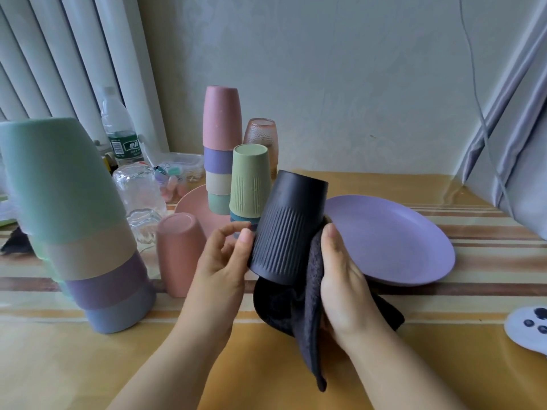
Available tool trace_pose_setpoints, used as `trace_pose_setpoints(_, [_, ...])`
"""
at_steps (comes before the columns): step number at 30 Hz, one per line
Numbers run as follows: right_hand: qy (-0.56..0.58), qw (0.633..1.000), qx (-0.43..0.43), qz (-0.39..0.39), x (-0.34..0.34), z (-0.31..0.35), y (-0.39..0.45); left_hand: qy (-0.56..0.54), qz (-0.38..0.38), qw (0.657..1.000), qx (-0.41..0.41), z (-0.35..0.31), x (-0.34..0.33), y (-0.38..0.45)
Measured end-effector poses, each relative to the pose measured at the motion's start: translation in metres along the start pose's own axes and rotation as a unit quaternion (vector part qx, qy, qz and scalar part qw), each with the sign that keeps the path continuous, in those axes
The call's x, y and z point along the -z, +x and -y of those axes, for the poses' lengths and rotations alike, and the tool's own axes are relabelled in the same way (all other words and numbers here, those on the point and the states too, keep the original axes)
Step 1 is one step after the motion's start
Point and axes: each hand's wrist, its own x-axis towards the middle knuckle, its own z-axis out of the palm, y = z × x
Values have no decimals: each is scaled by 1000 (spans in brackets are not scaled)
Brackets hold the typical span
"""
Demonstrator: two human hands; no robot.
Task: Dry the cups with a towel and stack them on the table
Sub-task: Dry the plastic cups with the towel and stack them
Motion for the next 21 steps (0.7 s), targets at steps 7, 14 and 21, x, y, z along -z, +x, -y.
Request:
trace_pose_setpoints(7, [-15,999,34,20,-1,-1,3,190,39,979,-65,2,-8,-12])
trace_pose_setpoints(14, [33,996,50,67,-3,-5,6,110,24,993,-34,-5,-5,-10])
trace_pose_setpoints(21, [-225,964,-20,137,38,7,12,-14,-31,999,17,-10,4,-2])
